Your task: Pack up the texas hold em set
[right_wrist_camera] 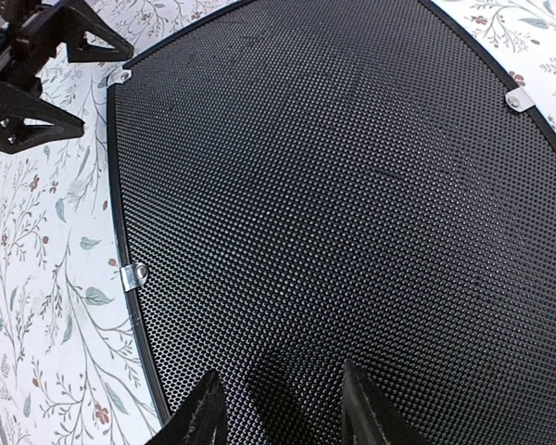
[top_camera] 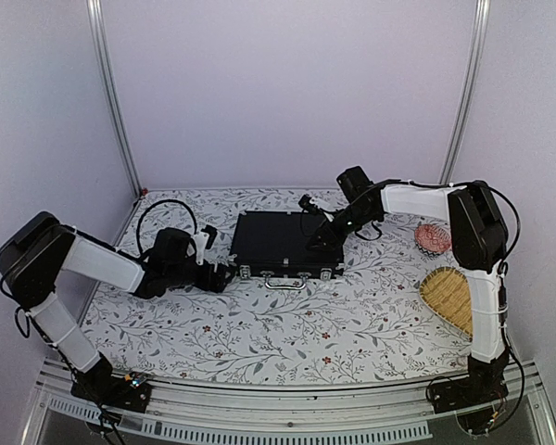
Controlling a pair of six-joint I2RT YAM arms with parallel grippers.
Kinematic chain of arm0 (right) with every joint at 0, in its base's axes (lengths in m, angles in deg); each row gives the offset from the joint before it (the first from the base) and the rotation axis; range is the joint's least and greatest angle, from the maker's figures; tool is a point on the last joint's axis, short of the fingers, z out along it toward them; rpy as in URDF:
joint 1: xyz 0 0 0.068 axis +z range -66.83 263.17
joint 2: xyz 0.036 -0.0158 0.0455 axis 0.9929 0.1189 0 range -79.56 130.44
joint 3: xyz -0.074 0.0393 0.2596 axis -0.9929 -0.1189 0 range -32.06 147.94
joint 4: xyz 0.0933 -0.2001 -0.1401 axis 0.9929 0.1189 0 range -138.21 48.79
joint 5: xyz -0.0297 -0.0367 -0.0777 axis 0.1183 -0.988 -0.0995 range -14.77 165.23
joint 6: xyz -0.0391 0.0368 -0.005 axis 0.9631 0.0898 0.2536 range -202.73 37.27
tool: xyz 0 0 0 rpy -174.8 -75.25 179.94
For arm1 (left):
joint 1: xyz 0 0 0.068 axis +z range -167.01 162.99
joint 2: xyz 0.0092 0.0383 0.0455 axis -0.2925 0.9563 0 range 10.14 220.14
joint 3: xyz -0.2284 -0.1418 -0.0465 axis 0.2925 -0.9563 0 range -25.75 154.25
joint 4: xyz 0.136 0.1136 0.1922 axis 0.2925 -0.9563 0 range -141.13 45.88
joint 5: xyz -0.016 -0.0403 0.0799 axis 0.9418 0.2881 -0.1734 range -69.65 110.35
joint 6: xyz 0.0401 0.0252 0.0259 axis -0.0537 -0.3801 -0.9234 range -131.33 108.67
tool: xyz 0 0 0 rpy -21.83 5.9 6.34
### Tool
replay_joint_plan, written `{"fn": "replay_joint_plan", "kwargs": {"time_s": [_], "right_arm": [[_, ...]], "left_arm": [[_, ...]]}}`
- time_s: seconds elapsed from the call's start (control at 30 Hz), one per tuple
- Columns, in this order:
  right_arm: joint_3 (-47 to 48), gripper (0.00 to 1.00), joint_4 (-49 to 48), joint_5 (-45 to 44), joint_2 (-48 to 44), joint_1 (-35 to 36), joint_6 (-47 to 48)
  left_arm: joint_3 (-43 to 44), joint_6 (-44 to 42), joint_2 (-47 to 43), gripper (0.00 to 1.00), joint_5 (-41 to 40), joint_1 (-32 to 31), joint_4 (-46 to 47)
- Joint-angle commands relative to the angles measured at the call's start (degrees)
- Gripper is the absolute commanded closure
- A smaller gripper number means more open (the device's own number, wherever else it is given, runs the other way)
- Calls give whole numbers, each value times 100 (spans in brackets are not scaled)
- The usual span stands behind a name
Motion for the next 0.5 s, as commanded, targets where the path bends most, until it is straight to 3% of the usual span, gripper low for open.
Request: {"fn": "replay_joint_plan", "kwargs": {"time_s": [0.0, 0.1, 0.3, 0.47], "right_arm": [[-325, 56, 743, -442, 201, 55, 28], [-233, 56, 830, -460, 246, 50, 101], [645, 55, 1187, -614, 514, 24, 380], [2087, 52, 1221, -518, 1379, -40, 280]], "left_arm": [[-127, -733, 445, 6, 465, 135, 1056], [-74, -945, 784, 6, 729, 140, 1547], [323, -1247, 1394, 13, 835, 140, 1575], [545, -1446, 1679, 19, 794, 140, 1428]]}}
